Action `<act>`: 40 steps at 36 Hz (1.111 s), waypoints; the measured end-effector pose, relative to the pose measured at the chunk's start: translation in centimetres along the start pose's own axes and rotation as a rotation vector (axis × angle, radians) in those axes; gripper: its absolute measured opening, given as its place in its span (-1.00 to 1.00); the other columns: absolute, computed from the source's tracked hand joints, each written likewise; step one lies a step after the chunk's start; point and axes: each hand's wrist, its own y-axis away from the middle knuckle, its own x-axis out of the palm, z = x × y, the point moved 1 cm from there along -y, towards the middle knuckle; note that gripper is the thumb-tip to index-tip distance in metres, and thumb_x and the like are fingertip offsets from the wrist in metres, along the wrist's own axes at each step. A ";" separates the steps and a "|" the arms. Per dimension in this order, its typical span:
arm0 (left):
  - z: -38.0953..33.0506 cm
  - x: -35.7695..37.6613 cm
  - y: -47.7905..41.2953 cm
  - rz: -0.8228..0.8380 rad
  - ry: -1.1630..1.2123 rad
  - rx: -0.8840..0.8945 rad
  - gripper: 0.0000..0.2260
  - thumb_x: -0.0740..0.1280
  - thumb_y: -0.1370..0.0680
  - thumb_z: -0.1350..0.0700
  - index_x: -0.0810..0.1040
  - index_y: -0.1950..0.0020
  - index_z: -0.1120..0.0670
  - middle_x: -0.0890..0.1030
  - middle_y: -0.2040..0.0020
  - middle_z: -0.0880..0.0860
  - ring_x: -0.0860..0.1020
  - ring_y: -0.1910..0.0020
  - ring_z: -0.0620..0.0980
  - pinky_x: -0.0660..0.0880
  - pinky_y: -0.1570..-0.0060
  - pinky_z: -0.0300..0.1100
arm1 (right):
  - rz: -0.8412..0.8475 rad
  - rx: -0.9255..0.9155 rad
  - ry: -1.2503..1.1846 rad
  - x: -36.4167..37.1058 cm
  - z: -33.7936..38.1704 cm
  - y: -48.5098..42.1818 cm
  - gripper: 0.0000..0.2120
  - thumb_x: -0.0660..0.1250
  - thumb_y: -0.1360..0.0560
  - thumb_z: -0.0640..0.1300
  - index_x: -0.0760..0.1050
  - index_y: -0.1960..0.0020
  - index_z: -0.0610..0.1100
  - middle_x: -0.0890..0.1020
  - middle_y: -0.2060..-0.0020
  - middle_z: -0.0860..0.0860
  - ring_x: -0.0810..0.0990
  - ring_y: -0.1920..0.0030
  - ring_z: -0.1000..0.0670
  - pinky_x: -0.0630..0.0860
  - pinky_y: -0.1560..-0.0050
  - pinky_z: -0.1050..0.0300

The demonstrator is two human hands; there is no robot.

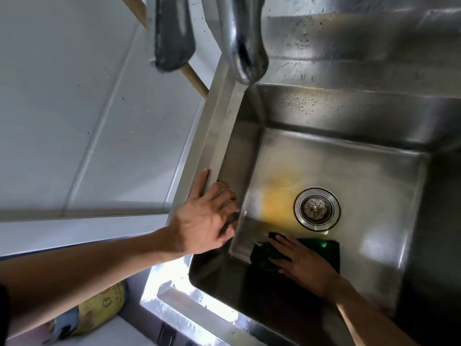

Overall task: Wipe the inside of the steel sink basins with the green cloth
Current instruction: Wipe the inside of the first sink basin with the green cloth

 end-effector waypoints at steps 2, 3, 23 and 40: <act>0.0 0.0 0.0 0.000 0.001 -0.001 -0.59 0.18 -0.61 -0.18 0.67 -0.16 0.06 0.62 -0.18 0.08 0.48 -0.36 0.16 0.11 -0.54 0.42 | -0.028 0.010 -0.040 0.7 -0.4 1.6 -0.51 0.53 -0.40 0.04 0.55 -0.31 0.08 0.37 -0.48 -0.09 0.33 -0.48 -0.14 0.31 -0.46 -0.08; -0.1 0.0 0.0 0.007 0.001 -0.002 -0.58 0.17 -0.61 -0.18 0.67 -0.16 0.06 0.62 -0.18 0.08 0.48 -0.36 0.16 0.11 -0.54 0.41 | -0.044 0.023 -0.059 1.1 -0.6 2.4 -0.50 0.53 -0.40 0.04 0.54 -0.31 0.08 0.37 -0.48 -0.09 0.33 -0.48 -0.14 0.37 -0.41 -0.10; -0.1 0.2 0.0 -0.030 0.024 -0.016 -0.64 0.25 -0.59 -0.16 0.67 -0.13 0.05 0.62 -0.16 0.04 0.49 -0.32 0.13 0.13 -0.54 0.41 | -0.296 0.055 -0.104 0.5 0.8 -2.6 -0.60 0.42 -0.41 -0.17 0.61 -0.25 -0.05 0.43 -0.44 -0.17 0.41 -0.43 -0.18 0.34 -0.43 -0.10; -0.1 0.3 0.0 -0.012 0.029 -0.015 -0.64 0.22 -0.61 -0.16 0.66 -0.14 0.05 0.61 -0.16 0.05 0.49 -0.33 0.14 0.12 -0.54 0.41 | -0.301 0.047 -0.211 0.3 0.6 -4.6 -0.58 0.47 -0.42 -0.19 0.57 -0.26 0.01 0.39 -0.47 -0.09 0.34 -0.45 -0.15 0.22 -0.51 0.01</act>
